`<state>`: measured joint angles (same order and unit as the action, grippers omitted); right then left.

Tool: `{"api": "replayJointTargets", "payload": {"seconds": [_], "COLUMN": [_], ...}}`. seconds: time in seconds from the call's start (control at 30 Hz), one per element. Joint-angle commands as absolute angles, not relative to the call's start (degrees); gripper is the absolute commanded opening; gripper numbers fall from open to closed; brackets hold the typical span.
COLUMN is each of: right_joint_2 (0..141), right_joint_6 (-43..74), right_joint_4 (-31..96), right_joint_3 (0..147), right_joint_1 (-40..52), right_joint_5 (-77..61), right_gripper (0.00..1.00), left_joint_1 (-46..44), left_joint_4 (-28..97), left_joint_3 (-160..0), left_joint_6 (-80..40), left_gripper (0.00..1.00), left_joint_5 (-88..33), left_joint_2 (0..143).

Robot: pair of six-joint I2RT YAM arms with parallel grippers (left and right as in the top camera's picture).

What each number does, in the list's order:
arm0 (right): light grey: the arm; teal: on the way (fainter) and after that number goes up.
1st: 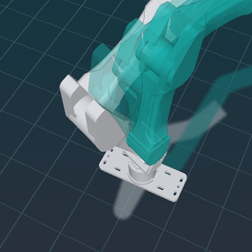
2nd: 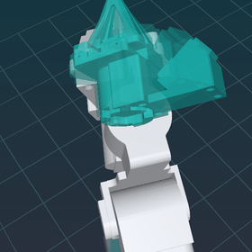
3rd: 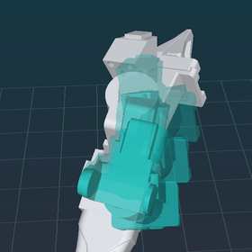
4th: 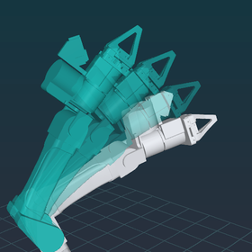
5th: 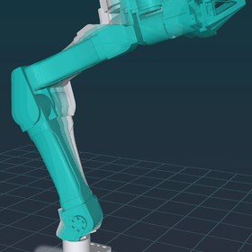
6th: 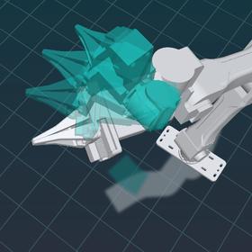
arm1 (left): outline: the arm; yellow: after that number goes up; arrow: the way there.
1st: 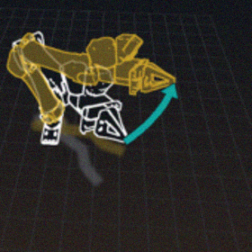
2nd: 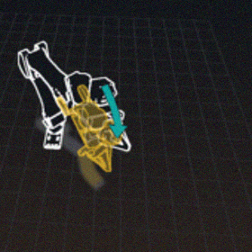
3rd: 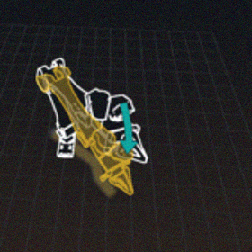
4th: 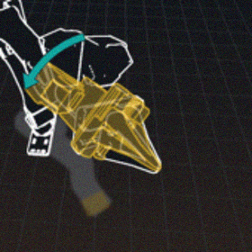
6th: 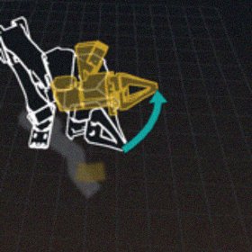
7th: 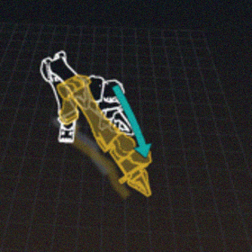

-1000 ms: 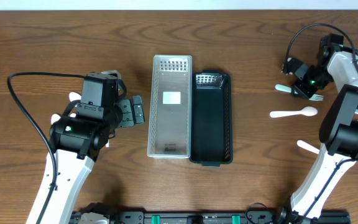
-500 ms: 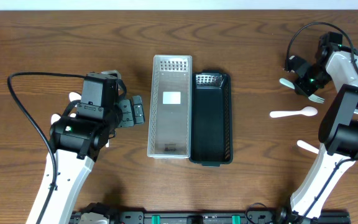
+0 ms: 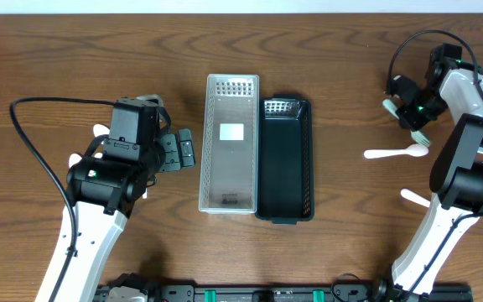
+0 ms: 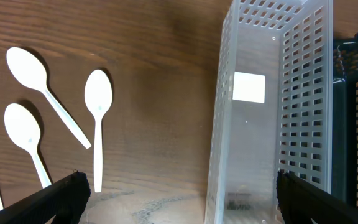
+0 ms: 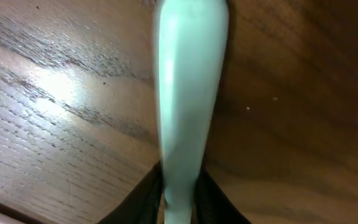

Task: Pack container
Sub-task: 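Lower the right gripper and grasp the white fork handle, then carry the fork into the dark green basket and release it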

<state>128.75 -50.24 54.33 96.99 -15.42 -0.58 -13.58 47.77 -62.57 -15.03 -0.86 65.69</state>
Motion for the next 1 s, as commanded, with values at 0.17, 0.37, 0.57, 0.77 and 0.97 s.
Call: {"api": "replayJointTargets", "payload": {"seconds": [0.17,0.37,0.57,0.77,0.97], "right_joint_2": [131.52,131.52,131.48,130.93,127.66], "right_joint_6": [-48.16,-44.49,-37.95,-30.79,-20.58], "right_joint_4": [54.98,54.96,51.37,52.99,60.51], "right_joint_3": [96.23,96.23,96.44,102.5,113.73], "right_joint_1": [-15.35,-15.33,-15.0,-13.56,-10.48], "right_joint_5": [-2.02,-2.04,-2.0,-1.96,-1.98], "right_gripper": [0.2,0.18,0.01,0.01,0.01], "left_joint_1": [-13.3,-13.3,-13.3,-13.3,-13.3], "left_joint_4": [47.94,47.94,47.92,47.55,47.51], "left_joint_3": [-63.24,-63.24,-63.24,-63.24,-63.24], "left_joint_6": [-15.31,-15.31,-15.31,-15.29,-15.27], "left_gripper": [0.98,0.98,0.98,0.98,0.98], "left_joint_5": [-0.19,-0.21,-0.19,-0.16,-0.14], "left_joint_2": [65.45,65.45,65.45,65.45,65.47]}}
